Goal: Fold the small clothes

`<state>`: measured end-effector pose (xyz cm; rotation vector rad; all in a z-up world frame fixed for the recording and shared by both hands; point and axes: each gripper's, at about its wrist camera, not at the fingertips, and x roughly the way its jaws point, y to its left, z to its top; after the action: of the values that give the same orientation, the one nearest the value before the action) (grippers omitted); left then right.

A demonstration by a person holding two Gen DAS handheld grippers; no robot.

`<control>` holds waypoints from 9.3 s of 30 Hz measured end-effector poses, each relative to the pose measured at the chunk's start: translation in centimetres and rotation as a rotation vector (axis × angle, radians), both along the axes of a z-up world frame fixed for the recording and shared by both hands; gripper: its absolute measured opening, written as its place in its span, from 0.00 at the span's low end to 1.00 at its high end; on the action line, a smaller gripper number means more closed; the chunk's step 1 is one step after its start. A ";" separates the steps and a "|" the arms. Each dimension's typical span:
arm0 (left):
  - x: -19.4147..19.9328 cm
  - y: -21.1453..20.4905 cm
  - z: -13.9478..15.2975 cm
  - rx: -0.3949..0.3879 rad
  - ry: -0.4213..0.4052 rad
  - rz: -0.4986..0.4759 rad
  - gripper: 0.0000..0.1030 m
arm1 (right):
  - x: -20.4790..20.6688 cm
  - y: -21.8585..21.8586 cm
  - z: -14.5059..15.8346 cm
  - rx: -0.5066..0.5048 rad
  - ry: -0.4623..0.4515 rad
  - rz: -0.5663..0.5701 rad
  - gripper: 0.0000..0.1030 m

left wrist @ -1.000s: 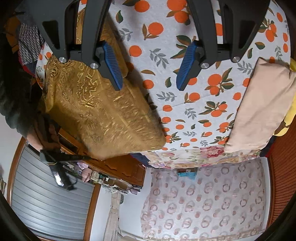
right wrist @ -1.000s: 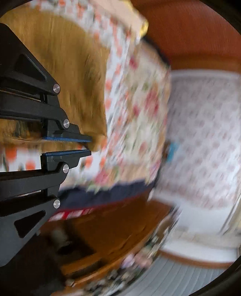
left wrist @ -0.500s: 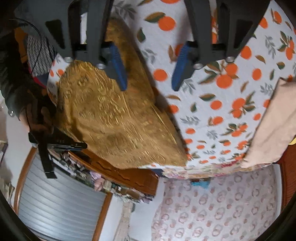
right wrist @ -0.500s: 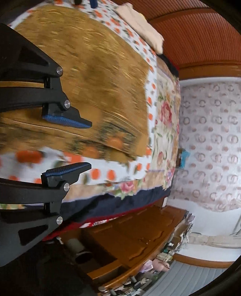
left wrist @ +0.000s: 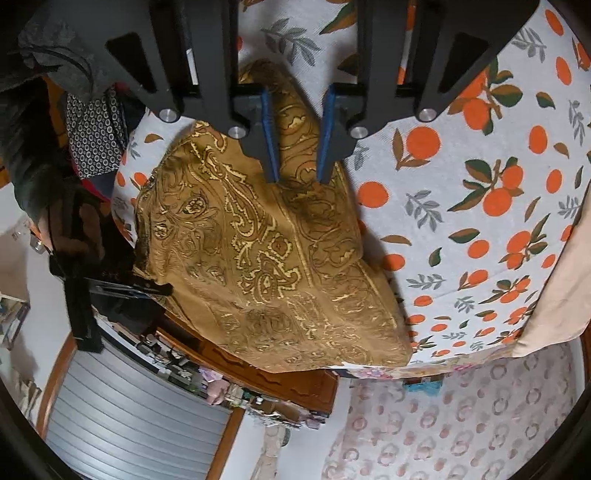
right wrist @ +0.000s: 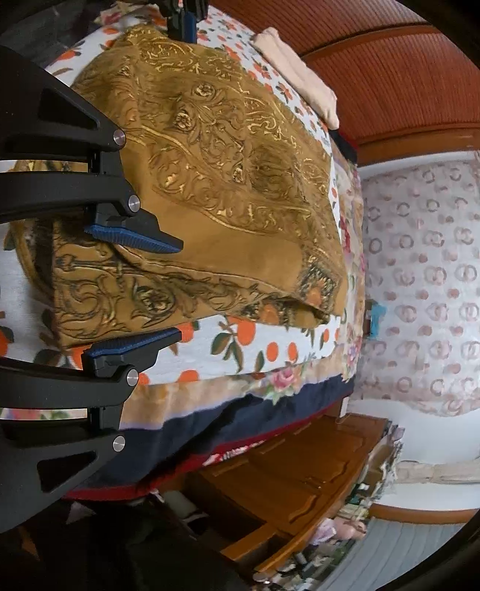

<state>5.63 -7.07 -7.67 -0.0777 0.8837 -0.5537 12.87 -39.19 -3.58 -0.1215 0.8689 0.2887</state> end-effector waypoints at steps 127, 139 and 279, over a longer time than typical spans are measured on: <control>21.6 1.6 8.0 0.000 -0.127 0.147 0.53 | 9.3 0.4 5.5 -0.032 -0.109 0.145 0.46; 17.7 4.0 6.1 0.044 -0.100 0.164 0.55 | 8.4 1.1 2.9 -0.075 -0.066 0.208 0.48; 6.8 28.0 2.3 0.000 -0.107 0.830 0.04 | 25.8 49.4 4.2 0.011 0.022 0.833 0.15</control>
<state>12.45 20.90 -5.39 -0.3913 0.6691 0.2168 38.72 10.24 0.62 -0.4724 0.8022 1.0733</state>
